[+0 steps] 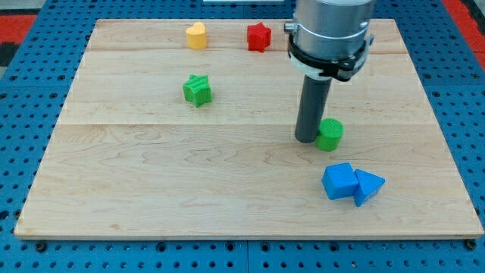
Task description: Push the green circle into the blue blocks
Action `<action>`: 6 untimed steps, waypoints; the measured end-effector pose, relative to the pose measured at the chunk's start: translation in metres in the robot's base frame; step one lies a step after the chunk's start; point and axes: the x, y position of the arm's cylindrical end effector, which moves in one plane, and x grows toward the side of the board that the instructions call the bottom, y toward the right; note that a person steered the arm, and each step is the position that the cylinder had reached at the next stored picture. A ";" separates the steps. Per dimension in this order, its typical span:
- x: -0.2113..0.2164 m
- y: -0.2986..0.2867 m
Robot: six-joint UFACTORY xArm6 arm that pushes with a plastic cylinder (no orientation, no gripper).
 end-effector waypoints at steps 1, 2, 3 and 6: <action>-0.037 0.002; -0.036 0.030; 0.024 0.048; -0.021 -0.160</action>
